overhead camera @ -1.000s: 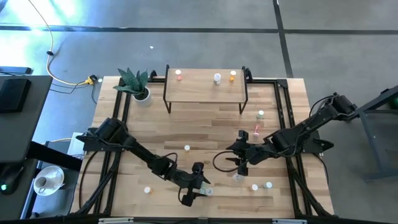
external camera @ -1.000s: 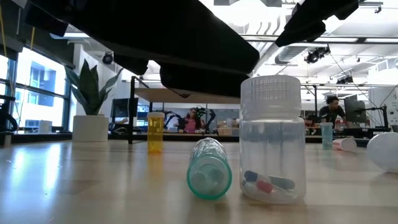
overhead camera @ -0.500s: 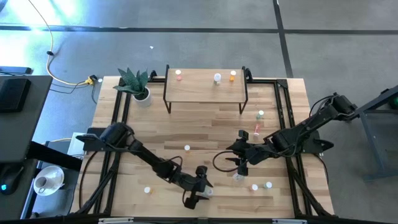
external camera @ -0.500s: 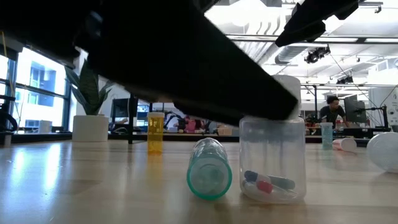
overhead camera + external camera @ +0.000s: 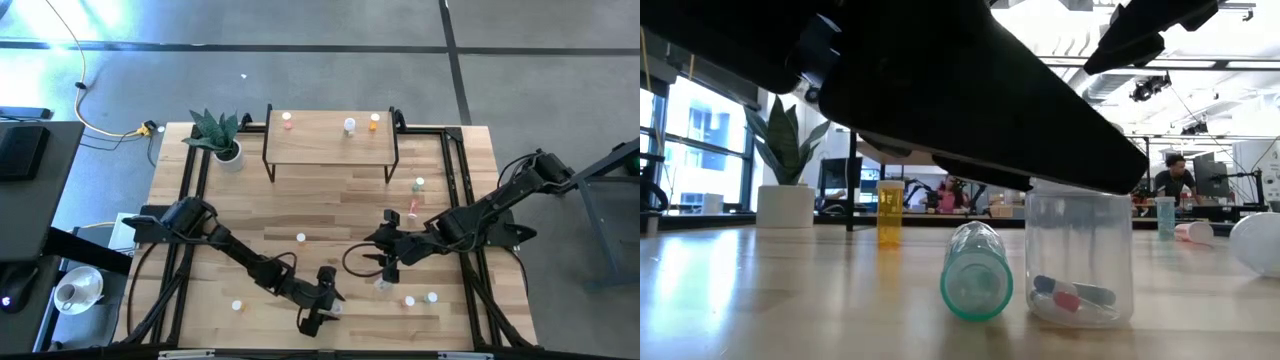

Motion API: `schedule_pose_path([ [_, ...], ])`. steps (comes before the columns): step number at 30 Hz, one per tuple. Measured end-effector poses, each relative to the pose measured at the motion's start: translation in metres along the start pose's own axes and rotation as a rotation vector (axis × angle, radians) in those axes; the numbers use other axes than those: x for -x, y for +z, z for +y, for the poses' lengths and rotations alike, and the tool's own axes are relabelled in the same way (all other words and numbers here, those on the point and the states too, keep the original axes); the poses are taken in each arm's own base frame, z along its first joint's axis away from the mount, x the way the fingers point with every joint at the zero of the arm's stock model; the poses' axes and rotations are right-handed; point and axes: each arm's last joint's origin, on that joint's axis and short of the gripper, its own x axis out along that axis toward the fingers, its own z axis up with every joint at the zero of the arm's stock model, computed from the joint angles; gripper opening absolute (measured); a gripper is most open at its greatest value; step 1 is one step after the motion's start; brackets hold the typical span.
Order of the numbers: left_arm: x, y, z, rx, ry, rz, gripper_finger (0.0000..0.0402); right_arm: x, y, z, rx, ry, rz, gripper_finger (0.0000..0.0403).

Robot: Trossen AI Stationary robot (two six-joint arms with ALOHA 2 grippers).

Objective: Pick and place medicine bottles onto shelf by color
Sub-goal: Put the bottom transparent pill bottle aligned with the other transparent pill bottle on the shelf

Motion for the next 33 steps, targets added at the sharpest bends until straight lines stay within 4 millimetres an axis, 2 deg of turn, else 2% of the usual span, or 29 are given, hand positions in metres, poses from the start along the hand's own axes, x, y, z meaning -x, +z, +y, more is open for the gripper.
schedule_pose_path([
  [11,0.001,0.001,0.000,-0.021,0.000,-0.001,0.0126,0.000,0.000,0.000,0.009,0.001,0.000,0.0190],
  [14,0.004,0.007,0.002,-0.031,-0.003,-0.013,0.0123,0.004,0.003,0.002,0.014,0.007,-0.014,0.0190],
  [18,0.017,0.026,0.011,-0.069,0.010,-0.053,0.0138,0.013,0.012,0.011,0.061,0.007,-0.065,0.0190],
  [26,0.060,0.073,0.057,-0.138,0.137,-0.094,0.0135,0.036,0.018,0.038,0.188,-0.044,-0.171,0.0190],
  [33,0.106,0.105,0.122,-0.118,0.286,-0.144,0.0134,0.046,0.014,0.047,0.241,-0.145,-0.229,0.0190],
])
